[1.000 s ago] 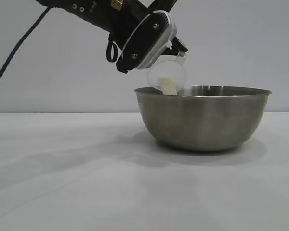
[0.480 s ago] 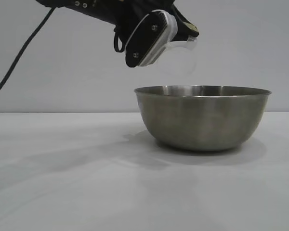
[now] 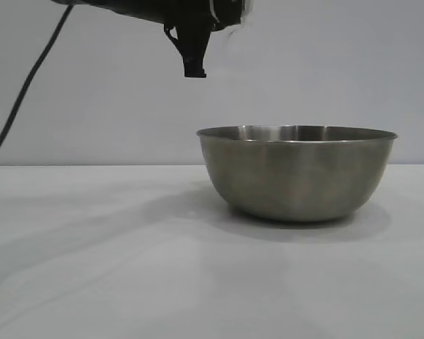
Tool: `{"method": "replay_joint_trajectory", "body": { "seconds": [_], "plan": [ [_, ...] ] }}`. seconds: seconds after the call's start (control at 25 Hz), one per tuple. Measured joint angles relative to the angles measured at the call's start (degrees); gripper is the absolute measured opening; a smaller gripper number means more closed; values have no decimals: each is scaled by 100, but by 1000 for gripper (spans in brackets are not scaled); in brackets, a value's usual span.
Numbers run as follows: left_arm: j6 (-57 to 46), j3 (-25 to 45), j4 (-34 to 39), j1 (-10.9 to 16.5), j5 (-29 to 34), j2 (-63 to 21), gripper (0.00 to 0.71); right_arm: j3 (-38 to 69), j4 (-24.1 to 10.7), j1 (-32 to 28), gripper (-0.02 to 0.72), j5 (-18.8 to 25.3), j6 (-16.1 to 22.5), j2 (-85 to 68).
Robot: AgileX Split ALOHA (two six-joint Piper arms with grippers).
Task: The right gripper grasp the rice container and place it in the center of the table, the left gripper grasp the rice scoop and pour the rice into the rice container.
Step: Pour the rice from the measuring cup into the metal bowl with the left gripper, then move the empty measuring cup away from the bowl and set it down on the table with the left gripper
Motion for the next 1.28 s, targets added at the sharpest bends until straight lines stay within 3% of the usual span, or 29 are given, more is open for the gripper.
{"method": "replay_joint_trajectory", "body": {
  "seconds": [0.32,0.64,0.88,1.04,1.28],
  "plan": [
    [-905,0,-2594,61,0,0,0,0,0,0,428,0,0,0],
    [-1956,0,-4160,490,646,0,0,0,0,0,428,0,0,0],
    [-2549,0,-4670,922,1164,0,0,0,0,0,428,0,0,0],
    [-2991,230,-4608,1196,1169,0,0,0,0,0,428,0,0,0],
    [-3983,1379,-3872,1237,358,-10,0,0,0,0,428,0,0,0]
  ]
}}
